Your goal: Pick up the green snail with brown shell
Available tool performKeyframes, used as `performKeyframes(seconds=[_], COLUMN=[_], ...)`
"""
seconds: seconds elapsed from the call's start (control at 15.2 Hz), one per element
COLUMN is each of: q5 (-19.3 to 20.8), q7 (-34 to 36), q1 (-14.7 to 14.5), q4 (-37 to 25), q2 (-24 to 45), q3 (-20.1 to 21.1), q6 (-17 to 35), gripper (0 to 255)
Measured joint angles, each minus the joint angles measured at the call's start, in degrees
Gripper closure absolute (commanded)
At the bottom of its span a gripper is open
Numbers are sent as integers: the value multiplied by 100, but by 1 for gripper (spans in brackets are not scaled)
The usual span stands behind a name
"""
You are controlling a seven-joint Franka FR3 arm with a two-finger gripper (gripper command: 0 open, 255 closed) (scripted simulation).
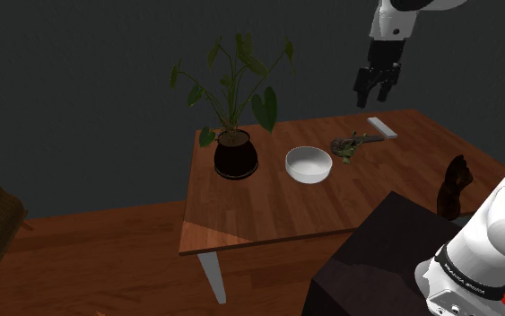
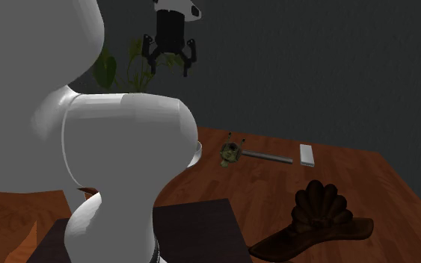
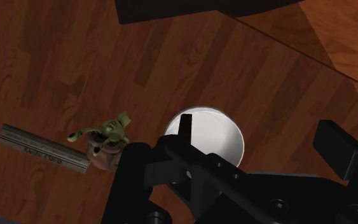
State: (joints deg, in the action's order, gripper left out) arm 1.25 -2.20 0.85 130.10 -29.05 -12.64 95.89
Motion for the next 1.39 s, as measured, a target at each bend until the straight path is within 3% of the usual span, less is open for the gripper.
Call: performKeyframes(seconds=[0.79,1.39], q5=[-175,-622], q7=[-1207,-1998], q1=[246,772], q4=[-1295,-3041], q2=[2794,5228], q3=[-859,-1030], q6=[329,80], gripper=[0,0])
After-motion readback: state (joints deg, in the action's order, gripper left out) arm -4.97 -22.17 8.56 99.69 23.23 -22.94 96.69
